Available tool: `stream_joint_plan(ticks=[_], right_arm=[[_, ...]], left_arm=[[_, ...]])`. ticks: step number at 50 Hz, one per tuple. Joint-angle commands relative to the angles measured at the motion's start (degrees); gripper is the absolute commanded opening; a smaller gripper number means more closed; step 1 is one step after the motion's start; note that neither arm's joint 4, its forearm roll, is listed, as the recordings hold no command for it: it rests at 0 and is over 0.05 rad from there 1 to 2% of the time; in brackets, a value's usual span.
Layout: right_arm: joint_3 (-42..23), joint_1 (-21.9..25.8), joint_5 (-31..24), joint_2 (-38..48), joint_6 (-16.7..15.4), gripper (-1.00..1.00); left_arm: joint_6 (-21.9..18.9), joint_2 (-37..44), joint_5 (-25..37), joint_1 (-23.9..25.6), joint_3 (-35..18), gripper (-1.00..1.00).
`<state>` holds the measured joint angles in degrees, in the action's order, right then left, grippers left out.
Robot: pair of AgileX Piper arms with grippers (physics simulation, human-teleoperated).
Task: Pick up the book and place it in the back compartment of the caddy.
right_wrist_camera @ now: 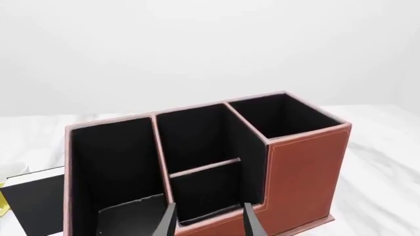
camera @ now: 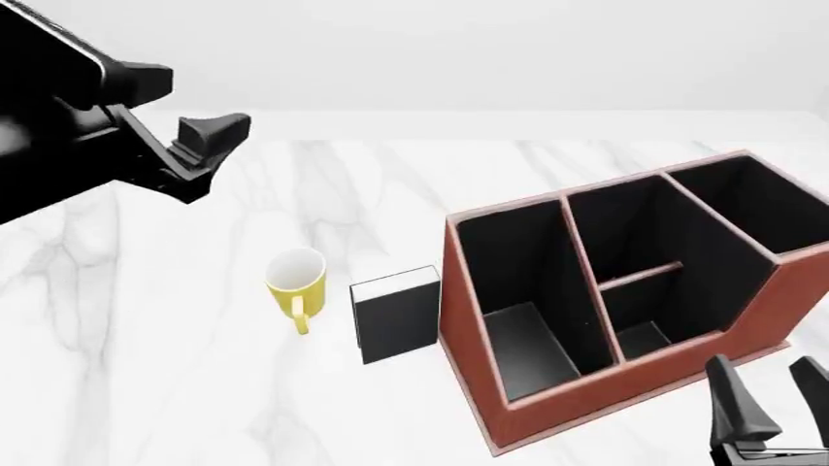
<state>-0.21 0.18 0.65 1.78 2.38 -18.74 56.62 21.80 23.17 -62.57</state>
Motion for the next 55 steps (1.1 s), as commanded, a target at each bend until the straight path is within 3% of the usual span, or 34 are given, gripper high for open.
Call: stream_joint_plan(ticks=[1, 6, 9, 17, 27, 38, 48, 55], right_arm=[[0.1, 0.0, 0.8, 1.0, 0.4, 1.00], [0.1, 0.0, 1.1, 1.3, 0.4, 1.00], [0.1, 0.0, 1.2, 1.4, 0.5, 1.00], [0.1, 0.0, 1.1, 1.5, 0.7, 1.00], [0.1, 0.0, 1.7, 2.2, 0.6, 1.00], [0.1, 0.0, 1.0, 1.5, 0.4, 1.00], [0.1, 0.0, 1.5, 2.0, 0.4, 1.00], [0.1, 0.3, 1.4, 2.2, 0.6, 1.00]], left_arm=[[-5.0, 13.2, 12.4, 4.8, -17.5, 1.00], [-9.8, 15.6, 16.0, 6.3, -19.8, 1.00], [-10.2, 18.4, 16.8, 5.3, -21.1, 1.00], [-9.5, 20.6, 18.1, 8.2, -17.0, 1.00], [-7.4, 19.1, 21.3, 13.4, -15.6, 1.00], [-5.9, 20.7, 18.8, 16.6, -9.7, 1.00], [-4.8, 24.8, 16.6, 19.5, -9.8, 1.00], [-4.4, 27.1, 13.8, 20.9, -6.9, 1.00]])
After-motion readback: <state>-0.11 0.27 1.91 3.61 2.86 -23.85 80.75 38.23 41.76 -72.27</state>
